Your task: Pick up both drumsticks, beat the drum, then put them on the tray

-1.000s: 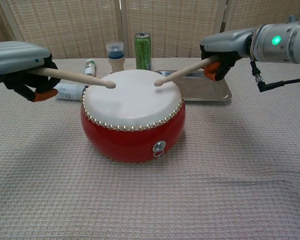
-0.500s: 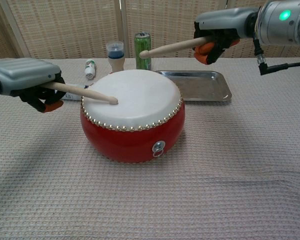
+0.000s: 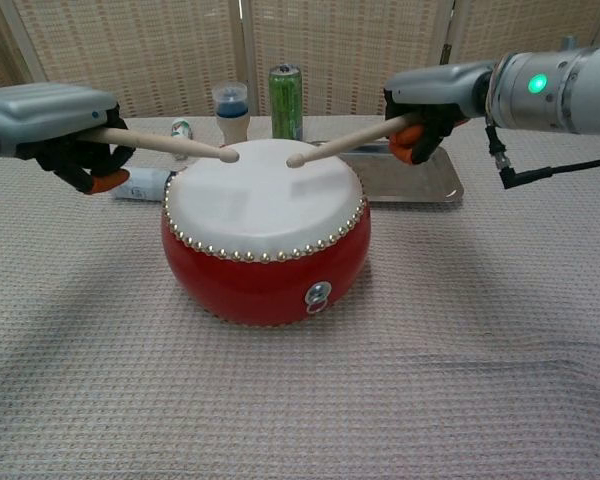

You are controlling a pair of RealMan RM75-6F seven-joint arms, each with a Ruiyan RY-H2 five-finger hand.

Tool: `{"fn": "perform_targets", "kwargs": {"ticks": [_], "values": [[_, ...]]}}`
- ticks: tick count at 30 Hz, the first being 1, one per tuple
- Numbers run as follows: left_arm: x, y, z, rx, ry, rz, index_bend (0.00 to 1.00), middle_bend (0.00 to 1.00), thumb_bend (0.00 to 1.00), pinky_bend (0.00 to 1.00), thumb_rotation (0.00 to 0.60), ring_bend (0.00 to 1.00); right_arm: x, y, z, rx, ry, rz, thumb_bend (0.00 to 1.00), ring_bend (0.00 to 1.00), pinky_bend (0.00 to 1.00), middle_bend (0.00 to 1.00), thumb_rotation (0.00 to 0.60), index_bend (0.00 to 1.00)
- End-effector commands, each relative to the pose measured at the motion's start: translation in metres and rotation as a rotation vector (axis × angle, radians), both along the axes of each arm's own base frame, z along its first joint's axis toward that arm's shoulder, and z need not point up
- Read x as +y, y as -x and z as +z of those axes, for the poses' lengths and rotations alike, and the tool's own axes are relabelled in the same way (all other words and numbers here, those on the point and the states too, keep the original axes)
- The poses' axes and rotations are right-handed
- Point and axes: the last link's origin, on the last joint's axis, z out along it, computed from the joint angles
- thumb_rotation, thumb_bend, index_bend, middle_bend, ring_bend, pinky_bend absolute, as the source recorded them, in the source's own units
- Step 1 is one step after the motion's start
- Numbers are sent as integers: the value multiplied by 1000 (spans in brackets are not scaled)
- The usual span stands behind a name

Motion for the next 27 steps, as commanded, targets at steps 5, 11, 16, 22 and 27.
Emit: {"fn": "perform_targets", "kwargs": {"ticks": [5, 11, 16, 22, 27], "values": [[9, 3, -24, 131, -4, 13, 996, 1000, 685, 1000, 600, 1000, 2, -22, 31, -146, 22, 34, 649, 1000, 1000, 1000, 600, 1000], [8, -7, 10, 30, -80, 15, 995, 1000, 685, 1000, 600, 1000, -1, 7, 2, 2, -33, 4, 649, 1000, 1000, 1000, 600, 1000], [5, -14, 24, -37, -70, 20, 993, 1000, 683, 1000, 600, 1000, -4, 30, -22, 134, -46, -14, 649, 1000, 1000, 1000, 600, 1000], [8, -9, 1, -8, -24, 50, 991, 1000, 684, 1000, 600, 1000, -3, 5, -7, -6, -7, -5, 648, 1000, 1000, 1000, 600, 1000], [11, -5, -23, 17, -17, 89, 993, 1000, 684, 1000, 600, 1000, 1, -17, 22, -144, 30, 48, 649, 1000, 1000, 1000, 600, 1000]]}}
